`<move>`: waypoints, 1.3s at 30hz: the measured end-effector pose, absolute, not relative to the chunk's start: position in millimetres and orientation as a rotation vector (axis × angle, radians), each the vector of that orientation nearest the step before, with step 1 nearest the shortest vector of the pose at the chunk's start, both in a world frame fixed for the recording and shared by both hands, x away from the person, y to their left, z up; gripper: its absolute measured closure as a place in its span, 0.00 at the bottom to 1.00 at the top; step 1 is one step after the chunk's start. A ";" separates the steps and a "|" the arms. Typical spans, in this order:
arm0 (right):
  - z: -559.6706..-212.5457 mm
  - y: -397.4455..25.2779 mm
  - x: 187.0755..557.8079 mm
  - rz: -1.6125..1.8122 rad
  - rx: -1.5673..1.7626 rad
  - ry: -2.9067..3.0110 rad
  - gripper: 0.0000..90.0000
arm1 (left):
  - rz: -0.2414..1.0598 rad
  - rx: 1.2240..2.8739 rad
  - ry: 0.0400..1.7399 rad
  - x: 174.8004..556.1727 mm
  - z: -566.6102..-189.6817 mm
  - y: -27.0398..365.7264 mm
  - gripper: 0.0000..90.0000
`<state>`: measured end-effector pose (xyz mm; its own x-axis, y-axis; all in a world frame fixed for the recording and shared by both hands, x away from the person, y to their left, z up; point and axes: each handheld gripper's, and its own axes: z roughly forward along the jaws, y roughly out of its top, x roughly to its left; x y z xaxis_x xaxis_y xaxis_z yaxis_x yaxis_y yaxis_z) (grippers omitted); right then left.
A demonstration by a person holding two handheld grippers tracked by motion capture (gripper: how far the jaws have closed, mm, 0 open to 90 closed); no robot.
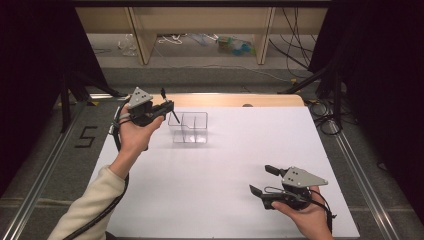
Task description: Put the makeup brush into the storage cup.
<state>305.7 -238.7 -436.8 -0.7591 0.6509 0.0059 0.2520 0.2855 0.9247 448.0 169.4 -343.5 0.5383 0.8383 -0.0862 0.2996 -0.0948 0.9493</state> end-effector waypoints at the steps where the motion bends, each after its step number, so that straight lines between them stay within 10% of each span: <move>1: -436.8 -238.7 305.7 1.468 0.813 2.187 0.21 | 0.601 1.656 0.977 448.1 -343.5 169.3 0.94; 39: -437.1 -238.8 305.6 1.467 0.816 2.188 0.21 | 0.617 1.654 0.987 457.0 -344.5 167.9 0.94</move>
<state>305.6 -238.8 -437.1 -0.7585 0.6517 0.0065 0.2533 0.2856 0.9243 457.0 167.9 -344.5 0.5241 0.8479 -0.0804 0.2985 -0.0944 0.9497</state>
